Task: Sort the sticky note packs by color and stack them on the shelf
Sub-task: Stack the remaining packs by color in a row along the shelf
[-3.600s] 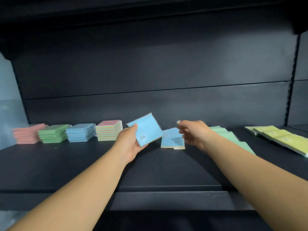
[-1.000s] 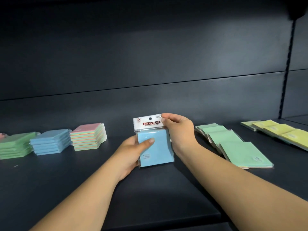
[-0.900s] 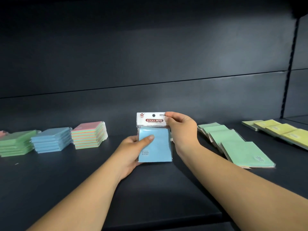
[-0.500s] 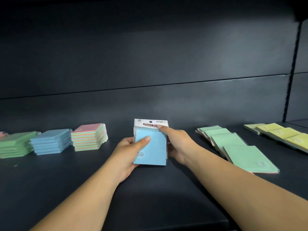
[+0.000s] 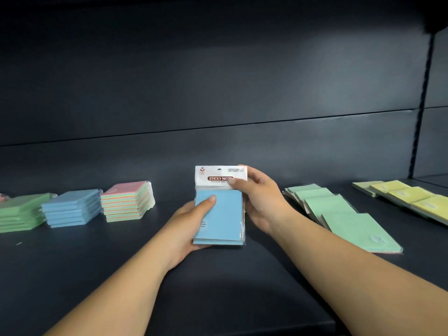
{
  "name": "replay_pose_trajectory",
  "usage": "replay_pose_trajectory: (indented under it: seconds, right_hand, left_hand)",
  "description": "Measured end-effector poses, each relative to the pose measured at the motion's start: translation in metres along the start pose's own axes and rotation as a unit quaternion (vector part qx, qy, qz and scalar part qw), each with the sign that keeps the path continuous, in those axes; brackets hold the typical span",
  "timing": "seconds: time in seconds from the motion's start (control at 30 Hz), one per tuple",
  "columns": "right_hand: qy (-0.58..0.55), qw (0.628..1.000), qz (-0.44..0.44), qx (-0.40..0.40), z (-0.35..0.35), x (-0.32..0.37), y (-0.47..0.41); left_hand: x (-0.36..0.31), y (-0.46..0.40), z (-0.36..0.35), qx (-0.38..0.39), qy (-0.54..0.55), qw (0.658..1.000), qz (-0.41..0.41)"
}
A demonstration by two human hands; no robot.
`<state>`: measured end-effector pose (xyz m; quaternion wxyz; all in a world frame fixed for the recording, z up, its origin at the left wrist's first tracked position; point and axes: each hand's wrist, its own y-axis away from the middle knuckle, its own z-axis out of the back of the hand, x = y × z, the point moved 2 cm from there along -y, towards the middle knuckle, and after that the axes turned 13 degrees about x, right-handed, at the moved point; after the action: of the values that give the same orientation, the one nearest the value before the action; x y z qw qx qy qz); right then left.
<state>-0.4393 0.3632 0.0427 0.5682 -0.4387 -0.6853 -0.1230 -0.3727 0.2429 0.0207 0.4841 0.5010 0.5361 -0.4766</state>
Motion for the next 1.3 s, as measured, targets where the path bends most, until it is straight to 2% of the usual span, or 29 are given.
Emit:
replay_pose_trajectory:
  seconds: [0.1,0.2,0.27,0.3,0.4,0.47,0.53,0.6,0.67,0.73,0.8,0.87,1.0,1.17,1.3]
  right_hand:
    - [0.015,1.0,-0.015,-0.018,0.002,0.002,-0.004]
    - [0.004,0.993,-0.041,-0.107,0.02,0.01,-0.013]
    - [0.111,0.973,-0.095,-0.178,0.043,0.009,-0.023]
    - [0.211,0.947,-0.139,-0.199,0.053,0.008,-0.027]
    - [0.479,0.81,-0.287,-0.177,0.066,-0.002,-0.028]
    - [0.554,0.747,-0.343,-0.129,0.063,-0.009,-0.027]
    - [0.589,0.721,-0.351,-0.101,0.059,-0.014,-0.03]
    - [0.573,0.731,-0.357,-0.101,0.054,-0.019,-0.034]
    - [0.536,0.769,-0.327,-0.121,0.053,-0.021,-0.037]
    - [0.462,0.843,-0.239,-0.139,0.053,-0.02,-0.038]
    - [0.322,0.927,-0.15,-0.121,0.049,-0.014,-0.033]
    - [0.18,0.976,-0.102,-0.074,0.042,-0.004,-0.024]
    - [0.071,0.994,-0.08,-0.007,0.023,0.009,-0.016]
    - [-0.006,0.997,-0.045,-0.055,0.016,0.029,-0.014]
    - [-0.029,0.997,-0.076,-0.014,0.015,0.028,-0.009]
  left_hand:
    - [-0.002,0.0,-0.002,-0.005,-0.021,0.999,-0.036]
    - [-0.005,0.0,0.005,-0.064,0.002,0.996,-0.065]
    - [-0.006,-0.002,0.016,-0.12,0.036,0.989,-0.076]
    - [-0.006,-0.003,0.021,-0.136,0.051,0.986,-0.08]
    - [-0.004,-0.005,0.028,-0.163,0.061,0.982,-0.077]
    - [-0.004,-0.006,0.028,-0.165,0.046,0.982,-0.079]
    - [-0.003,-0.008,0.03,-0.172,0.029,0.982,-0.076]
    - [0.0,-0.01,0.033,-0.178,0.027,0.981,-0.072]
    - [0.0,-0.011,0.035,-0.19,0.022,0.98,-0.063]
    - [0.001,-0.012,0.036,-0.196,0.023,0.979,-0.057]
    - [0.003,-0.013,0.037,-0.199,0.026,0.978,-0.052]
    - [0.003,-0.013,0.039,-0.202,0.037,0.978,-0.044]
    - [0.002,-0.01,0.04,-0.198,0.094,0.975,-0.026]
    - [0.001,-0.006,0.038,-0.199,0.094,0.975,-0.03]
    - [0.0,-0.006,0.036,-0.195,0.06,0.979,-0.012]
